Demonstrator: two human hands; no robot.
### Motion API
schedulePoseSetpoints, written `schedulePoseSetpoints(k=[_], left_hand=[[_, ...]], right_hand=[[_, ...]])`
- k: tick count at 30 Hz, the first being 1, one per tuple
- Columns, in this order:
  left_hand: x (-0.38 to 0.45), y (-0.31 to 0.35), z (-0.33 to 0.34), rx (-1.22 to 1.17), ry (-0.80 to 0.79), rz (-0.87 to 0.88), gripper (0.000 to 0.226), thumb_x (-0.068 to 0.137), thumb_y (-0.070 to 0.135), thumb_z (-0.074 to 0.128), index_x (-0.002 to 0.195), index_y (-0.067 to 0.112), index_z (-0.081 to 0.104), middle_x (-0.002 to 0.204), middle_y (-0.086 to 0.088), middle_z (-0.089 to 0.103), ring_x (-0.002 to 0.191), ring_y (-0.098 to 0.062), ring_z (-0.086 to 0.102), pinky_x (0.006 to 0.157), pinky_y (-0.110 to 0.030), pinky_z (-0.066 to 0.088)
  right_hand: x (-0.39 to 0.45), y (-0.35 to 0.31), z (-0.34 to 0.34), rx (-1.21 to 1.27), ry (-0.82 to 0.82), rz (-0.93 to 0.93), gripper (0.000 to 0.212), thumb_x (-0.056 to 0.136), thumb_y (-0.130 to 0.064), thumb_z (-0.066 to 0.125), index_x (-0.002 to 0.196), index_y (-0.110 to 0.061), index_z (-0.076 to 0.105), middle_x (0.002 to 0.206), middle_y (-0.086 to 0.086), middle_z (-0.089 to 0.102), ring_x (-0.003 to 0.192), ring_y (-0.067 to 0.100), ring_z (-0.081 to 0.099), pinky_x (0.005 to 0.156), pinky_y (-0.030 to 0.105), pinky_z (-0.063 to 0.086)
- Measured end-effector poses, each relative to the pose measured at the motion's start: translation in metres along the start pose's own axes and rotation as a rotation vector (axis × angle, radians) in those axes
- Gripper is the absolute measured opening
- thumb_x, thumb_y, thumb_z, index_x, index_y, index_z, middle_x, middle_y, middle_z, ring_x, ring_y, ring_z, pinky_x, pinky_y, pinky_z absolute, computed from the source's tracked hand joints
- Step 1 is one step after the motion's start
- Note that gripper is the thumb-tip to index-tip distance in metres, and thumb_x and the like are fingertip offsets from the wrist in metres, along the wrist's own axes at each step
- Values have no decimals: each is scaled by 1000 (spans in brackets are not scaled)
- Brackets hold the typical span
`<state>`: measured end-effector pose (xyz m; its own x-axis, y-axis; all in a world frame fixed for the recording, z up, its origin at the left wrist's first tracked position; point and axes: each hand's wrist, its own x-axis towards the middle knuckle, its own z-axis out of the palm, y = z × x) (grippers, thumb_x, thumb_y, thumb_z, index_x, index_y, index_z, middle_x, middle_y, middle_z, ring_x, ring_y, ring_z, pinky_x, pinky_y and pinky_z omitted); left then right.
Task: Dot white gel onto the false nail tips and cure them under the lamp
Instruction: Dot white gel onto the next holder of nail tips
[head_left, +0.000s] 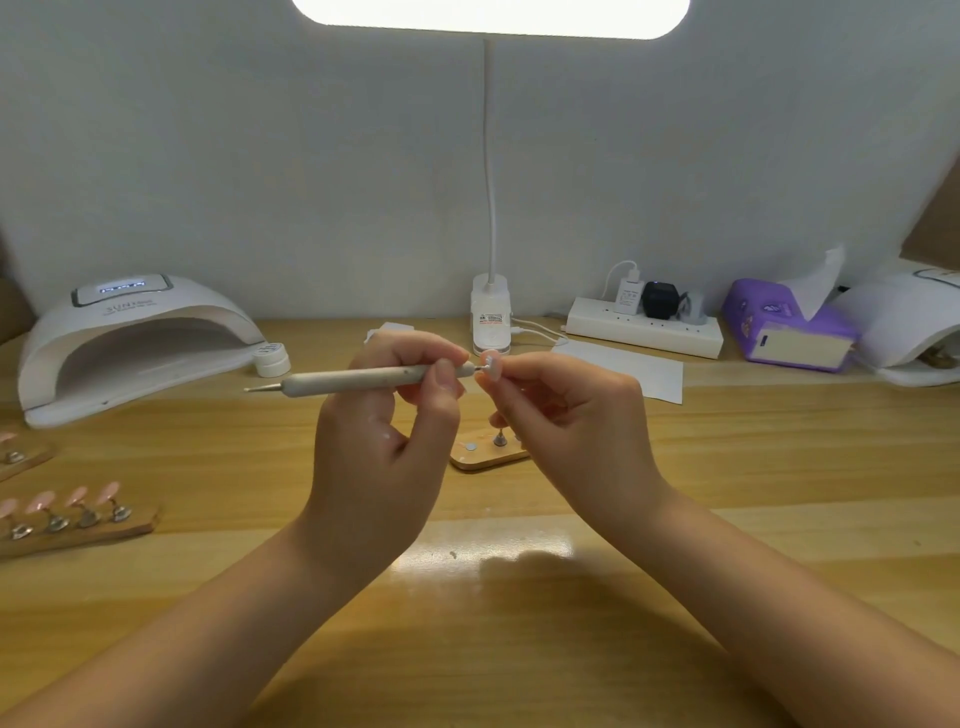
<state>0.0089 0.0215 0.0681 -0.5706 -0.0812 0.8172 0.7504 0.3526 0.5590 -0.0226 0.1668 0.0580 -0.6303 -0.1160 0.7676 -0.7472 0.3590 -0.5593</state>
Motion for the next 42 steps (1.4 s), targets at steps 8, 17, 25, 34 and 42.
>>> schedulePoseSetpoints(k=[8,17,25,34,42], left_hand=[[-2,0,-1,-7,9,5,11,92,22,48,93,28,56,83,-1,62,77,-15,61,70,-22,49],[-3,1,1,9,4,4,10,91,22,47,92,27,55,81,1,62,76,-13,60,70,-20,49],[-1,-3,2,-44,88,-144,11,90,33,46,89,33,58,81,6,65,75,-11,62,68,-22,51],[-3,-19,3,-151,173,-272,12,93,23,47,93,22,59,81,15,66,76,-5,63,69,-19,51],[-9,-37,6,-154,185,-372,13,91,28,47,91,25,60,78,15,66,75,-3,62,68,-17,51]], right_hand=[[0,-2,-1,11,-2,26,11,87,-16,69,95,-10,75,74,1,72,65,13,69,60,37,57],[0,-3,0,23,-6,46,10,87,-16,70,92,-10,75,73,0,72,63,17,69,60,41,56],[-2,3,1,3,-24,73,8,89,-16,68,90,-11,74,71,-1,71,63,14,68,60,38,56],[-15,16,17,-153,-338,372,14,87,-36,67,89,-26,76,67,-4,67,63,10,56,78,37,50],[-18,24,32,-404,-362,355,27,96,-41,51,102,-29,75,82,0,72,92,19,62,106,29,33]])
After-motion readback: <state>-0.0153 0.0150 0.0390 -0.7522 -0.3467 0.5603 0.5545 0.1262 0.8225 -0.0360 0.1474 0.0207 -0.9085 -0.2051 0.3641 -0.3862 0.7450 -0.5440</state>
